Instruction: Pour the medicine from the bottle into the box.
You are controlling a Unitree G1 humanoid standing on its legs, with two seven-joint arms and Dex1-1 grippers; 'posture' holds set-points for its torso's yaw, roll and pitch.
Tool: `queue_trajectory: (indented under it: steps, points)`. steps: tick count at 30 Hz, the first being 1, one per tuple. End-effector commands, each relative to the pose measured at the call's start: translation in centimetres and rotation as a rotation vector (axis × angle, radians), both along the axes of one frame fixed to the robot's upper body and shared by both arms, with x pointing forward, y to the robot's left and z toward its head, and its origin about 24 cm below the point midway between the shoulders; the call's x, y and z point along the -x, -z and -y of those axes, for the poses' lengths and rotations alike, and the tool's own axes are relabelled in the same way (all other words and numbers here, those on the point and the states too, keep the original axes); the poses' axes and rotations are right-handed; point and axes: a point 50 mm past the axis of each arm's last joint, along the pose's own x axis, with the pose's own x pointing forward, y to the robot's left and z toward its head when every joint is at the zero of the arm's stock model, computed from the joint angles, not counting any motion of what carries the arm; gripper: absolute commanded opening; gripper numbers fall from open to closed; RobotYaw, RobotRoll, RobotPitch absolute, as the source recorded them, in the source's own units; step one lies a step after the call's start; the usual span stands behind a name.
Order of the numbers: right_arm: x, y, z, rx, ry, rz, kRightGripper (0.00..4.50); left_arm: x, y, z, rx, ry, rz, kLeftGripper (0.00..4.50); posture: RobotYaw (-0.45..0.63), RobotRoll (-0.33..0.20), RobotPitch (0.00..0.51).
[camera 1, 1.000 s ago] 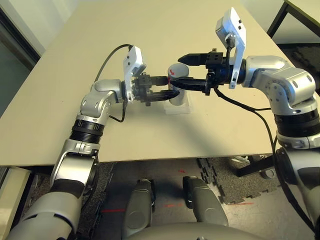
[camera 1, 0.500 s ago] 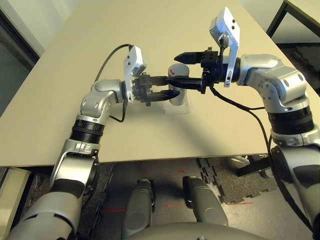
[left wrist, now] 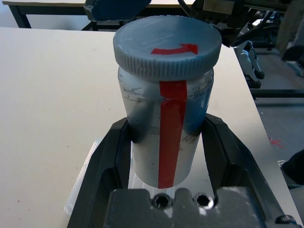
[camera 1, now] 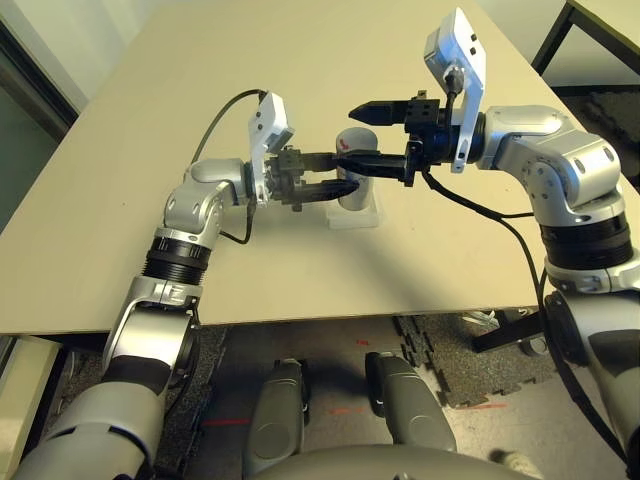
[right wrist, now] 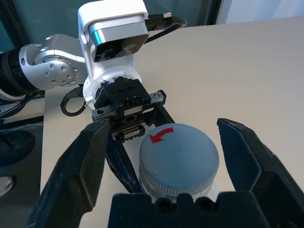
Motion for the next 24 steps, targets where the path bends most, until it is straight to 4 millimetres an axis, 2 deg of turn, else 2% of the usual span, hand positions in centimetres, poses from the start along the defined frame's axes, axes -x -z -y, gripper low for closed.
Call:
queue_trajectory:
  steps: [1,23,24]
  points:
    - [0.14,0.05,-0.05,0.003,-0.011,0.004,4.50,0.04,0.08,0.06,-0.013,0.010,0.005,2.37,-0.11,0.000,0.119]
    - [-0.35,0.83,0.12,0.033,0.013,-0.012,4.50,0.05,-0.19,0.23,-0.005,0.015,0.014,2.37,-0.11,0.000,0.118]
    - [-0.34,0.82,0.11,0.032,0.013,-0.012,4.32,0.04,-0.18,0.22,-0.005,0.014,0.014,2.37,-0.11,0.000,0.117]
